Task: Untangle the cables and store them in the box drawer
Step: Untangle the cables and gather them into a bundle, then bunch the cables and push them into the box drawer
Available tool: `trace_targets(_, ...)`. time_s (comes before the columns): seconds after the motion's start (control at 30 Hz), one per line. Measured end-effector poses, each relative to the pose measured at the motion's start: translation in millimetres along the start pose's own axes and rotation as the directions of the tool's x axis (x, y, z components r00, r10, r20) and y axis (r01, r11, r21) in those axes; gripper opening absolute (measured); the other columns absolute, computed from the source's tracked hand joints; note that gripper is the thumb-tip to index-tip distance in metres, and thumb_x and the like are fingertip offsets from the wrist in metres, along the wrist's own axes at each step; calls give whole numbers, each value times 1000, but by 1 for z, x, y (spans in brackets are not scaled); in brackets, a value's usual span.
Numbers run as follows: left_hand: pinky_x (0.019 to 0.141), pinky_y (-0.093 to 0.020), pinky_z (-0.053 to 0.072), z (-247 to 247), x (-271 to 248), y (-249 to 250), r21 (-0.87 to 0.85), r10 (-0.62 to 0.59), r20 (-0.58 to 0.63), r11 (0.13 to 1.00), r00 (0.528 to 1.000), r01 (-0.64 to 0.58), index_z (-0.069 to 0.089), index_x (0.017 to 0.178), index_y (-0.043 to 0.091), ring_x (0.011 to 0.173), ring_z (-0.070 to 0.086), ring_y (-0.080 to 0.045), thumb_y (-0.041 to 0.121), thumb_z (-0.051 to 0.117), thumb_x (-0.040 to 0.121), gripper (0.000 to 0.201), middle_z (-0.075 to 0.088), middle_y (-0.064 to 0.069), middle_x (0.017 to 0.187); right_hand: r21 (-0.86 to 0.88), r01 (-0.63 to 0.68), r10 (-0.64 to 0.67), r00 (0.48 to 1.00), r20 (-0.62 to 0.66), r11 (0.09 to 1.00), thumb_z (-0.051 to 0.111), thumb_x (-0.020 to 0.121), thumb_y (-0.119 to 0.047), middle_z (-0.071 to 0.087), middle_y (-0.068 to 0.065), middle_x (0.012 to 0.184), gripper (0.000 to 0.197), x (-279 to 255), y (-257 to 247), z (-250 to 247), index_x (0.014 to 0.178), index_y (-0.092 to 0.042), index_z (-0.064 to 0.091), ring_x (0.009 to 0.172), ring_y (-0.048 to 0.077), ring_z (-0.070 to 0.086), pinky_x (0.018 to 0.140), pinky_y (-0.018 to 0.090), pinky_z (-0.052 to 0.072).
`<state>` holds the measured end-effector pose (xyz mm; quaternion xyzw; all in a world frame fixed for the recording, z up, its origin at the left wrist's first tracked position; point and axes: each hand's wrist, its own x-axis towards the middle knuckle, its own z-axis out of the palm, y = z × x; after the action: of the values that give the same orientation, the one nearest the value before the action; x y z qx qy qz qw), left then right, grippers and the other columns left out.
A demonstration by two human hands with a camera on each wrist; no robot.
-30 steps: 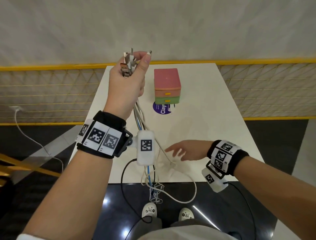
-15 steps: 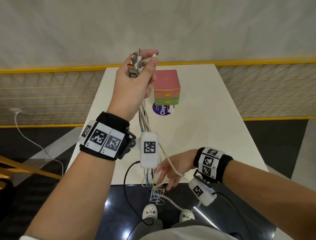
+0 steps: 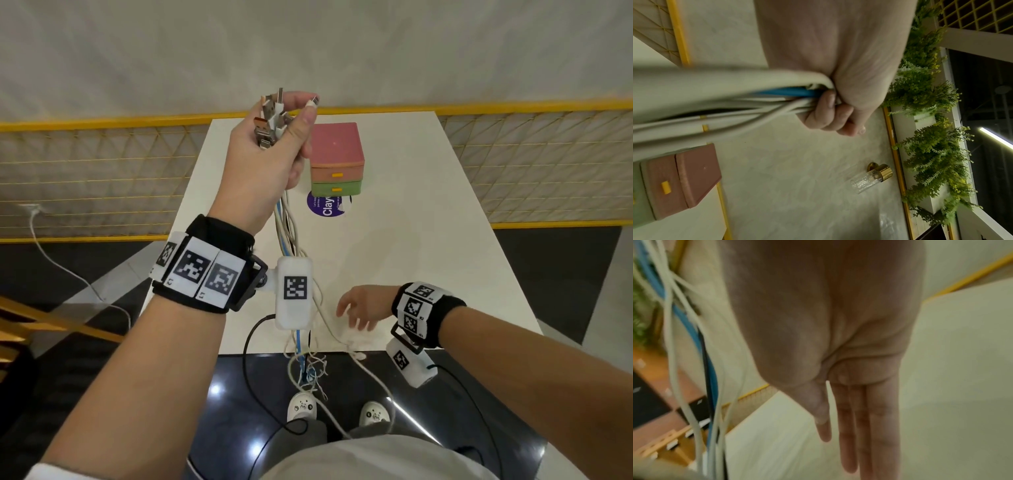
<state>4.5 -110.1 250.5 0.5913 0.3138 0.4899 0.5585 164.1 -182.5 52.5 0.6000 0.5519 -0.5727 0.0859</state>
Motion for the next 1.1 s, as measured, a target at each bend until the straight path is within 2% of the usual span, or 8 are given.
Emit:
trace_targets(0.17, 41, -20, 25, 0, -2, 0, 21, -3, 14, 1000, 1000, 2, 63, 115, 11, 43, 32, -12, 22, 60, 97, 21, 50, -4, 64, -48, -23, 32, 982, 186, 999, 44, 93, 0, 66, 17, 111, 35, -2, 0, 0, 127, -4, 52, 89, 26, 66, 82, 32, 53)
trace_targets(0.3, 42, -21, 29, 1, -6, -3, 73, -6, 82, 997, 997, 0, 63, 116, 16, 47, 36, -13, 21, 59, 97, 20, 52, -3, 65, -292, 250, -313, 930, -194, 923, 45, 98, -22, 60, 7, 127, 35, -25, -25, -17, 132, -13, 51, 108, 16, 57, 100, 32, 43)
trace_targets(0.43, 53, -22, 45, 4, -14, -9, 179, 3, 190, 983, 982, -37, 58, 125, 16, 55, 51, -14, 13, 58, 97, 28, 60, -3, 75, 217, 652, -579, 751, -318, 726, 57, 89, -36, 54, 3, 136, 54, -64, -73, -34, 136, -14, 45, 127, 13, 48, 111, 34, 34)
trace_targets(0.6, 63, -12, 47, 8, -17, -9, 317, -23, 201, 947, 979, -43, 57, 111, 15, 57, 55, 1, 11, 59, 96, 15, 59, 1, 72, 277, 766, -646, 640, -416, 580, 57, 88, 1, 67, 16, 93, 17, -93, -117, -33, 105, -4, 60, 87, 18, 66, 93, 37, 53)
trace_targets(0.67, 59, -12, 44, 7, -16, -5, 324, -35, 183, 946, 982, -27, 57, 107, 19, 52, 51, 1, 15, 59, 97, 11, 55, 7, 69, 288, 763, -614, 640, -462, 579, 46, 96, -1, 56, 10, 66, 37, -90, -123, -20, 78, -24, 68, 59, 18, 56, 76, 41, 57)
trace_targets(0.87, 78, -23, 48, 4, -24, -2, 228, 33, 243, 969, 969, -90, 45, 138, 34, 74, 60, -22, 17, 73, 87, 61, 49, -31, 116, 423, 701, -424, 697, -579, 575, 45, 97, -16, 28, -3, 50, 39, -91, -120, -9, 59, -17, 37, 42, 10, 22, 42, 21, 23)
trace_targets(0.97, 69, -33, 56, 5, -22, 2, 113, 95, 210, 986, 973, -121, 46, 136, 28, 70, 64, -26, 9, 73, 85, 61, 54, -16, 107, 441, 681, -306, 688, -658, 584, 47, 96, -25, 25, -1, 48, 49, -92, -119, -14, 52, -21, 28, 39, 12, 18, 40, 19, 19)
trace_targets(1.1, 56, -31, 47, 18, -20, 5, 139, 102, 62, 984, 993, -110, 57, 98, 15, 49, 50, -25, 21, 55, 99, 7, 48, -9, 67, 406, 681, -307, 675, -671, 610, 49, 96, -22, 28, -1, 46, 48, -98, -123, -16, 52, -19, 29, 38, 11, 19, 41, 19, 19)
